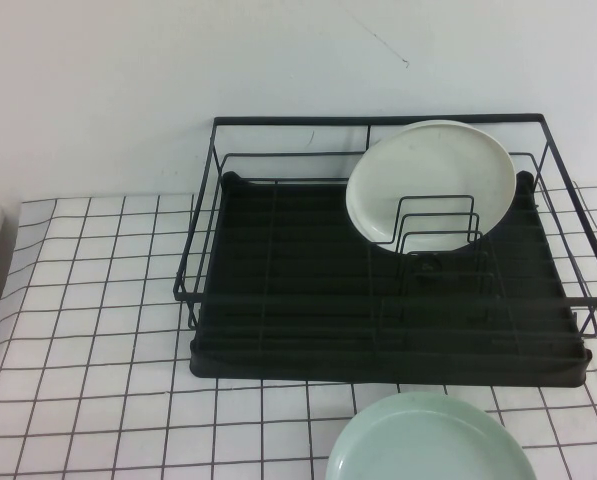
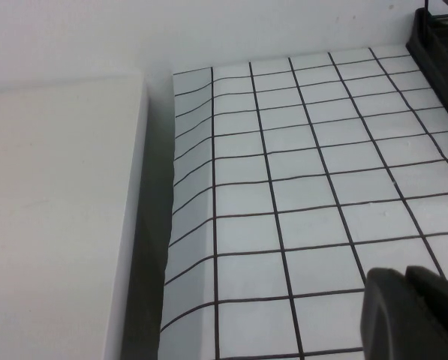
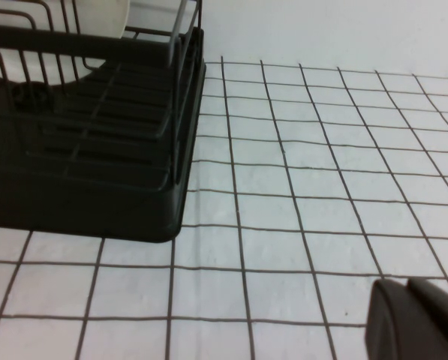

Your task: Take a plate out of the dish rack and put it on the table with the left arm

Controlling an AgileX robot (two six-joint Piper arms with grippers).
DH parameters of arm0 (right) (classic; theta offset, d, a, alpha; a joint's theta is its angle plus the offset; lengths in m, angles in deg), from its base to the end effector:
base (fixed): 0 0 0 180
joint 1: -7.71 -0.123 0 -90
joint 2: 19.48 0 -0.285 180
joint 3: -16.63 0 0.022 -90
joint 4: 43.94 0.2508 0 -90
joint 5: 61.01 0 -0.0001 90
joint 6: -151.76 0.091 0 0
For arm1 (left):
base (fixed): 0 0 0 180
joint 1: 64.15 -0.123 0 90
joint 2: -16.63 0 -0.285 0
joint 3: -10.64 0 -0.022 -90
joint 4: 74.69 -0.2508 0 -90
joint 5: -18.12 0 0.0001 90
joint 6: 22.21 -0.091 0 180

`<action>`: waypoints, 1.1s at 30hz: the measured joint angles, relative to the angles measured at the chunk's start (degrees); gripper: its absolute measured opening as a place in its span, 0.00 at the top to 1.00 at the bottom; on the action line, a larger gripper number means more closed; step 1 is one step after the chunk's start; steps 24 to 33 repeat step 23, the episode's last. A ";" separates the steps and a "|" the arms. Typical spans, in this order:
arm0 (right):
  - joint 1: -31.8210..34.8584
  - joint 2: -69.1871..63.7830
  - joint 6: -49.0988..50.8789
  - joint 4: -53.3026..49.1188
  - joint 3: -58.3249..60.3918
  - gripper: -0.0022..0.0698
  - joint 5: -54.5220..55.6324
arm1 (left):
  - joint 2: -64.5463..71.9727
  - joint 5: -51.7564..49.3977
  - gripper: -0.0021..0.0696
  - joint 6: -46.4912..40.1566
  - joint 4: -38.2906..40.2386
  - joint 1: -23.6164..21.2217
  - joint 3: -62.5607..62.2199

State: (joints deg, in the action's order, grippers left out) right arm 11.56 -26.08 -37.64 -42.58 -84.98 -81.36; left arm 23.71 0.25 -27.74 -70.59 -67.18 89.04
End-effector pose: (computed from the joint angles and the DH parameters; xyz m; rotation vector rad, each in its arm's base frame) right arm 0.0525 -0.0028 0.1754 -0.0744 1.8392 -0.1389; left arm 0.0540 0.0009 0.1788 -0.0064 1.8031 0.0382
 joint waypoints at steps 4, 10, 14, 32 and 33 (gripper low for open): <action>0.00 0.00 0.00 0.00 0.00 0.97 0.00 | 0.00 -0.33 0.97 0.00 0.00 0.00 -0.10; 0.00 0.00 0.00 0.00 0.00 0.97 0.00 | 0.00 -0.33 0.97 0.00 -0.10 0.00 -0.10; 0.00 0.00 0.00 0.00 0.00 0.97 0.00 | 0.00 -0.38 0.97 0.00 -0.10 0.00 -0.10; 0.00 0.00 0.00 0.00 0.00 0.97 0.00 | 0.00 -0.65 0.97 0.00 -0.12 0.00 -0.21; 0.00 0.00 0.00 0.00 0.00 0.97 0.00 | 0.00 -0.65 0.97 0.00 -0.12 0.00 -0.21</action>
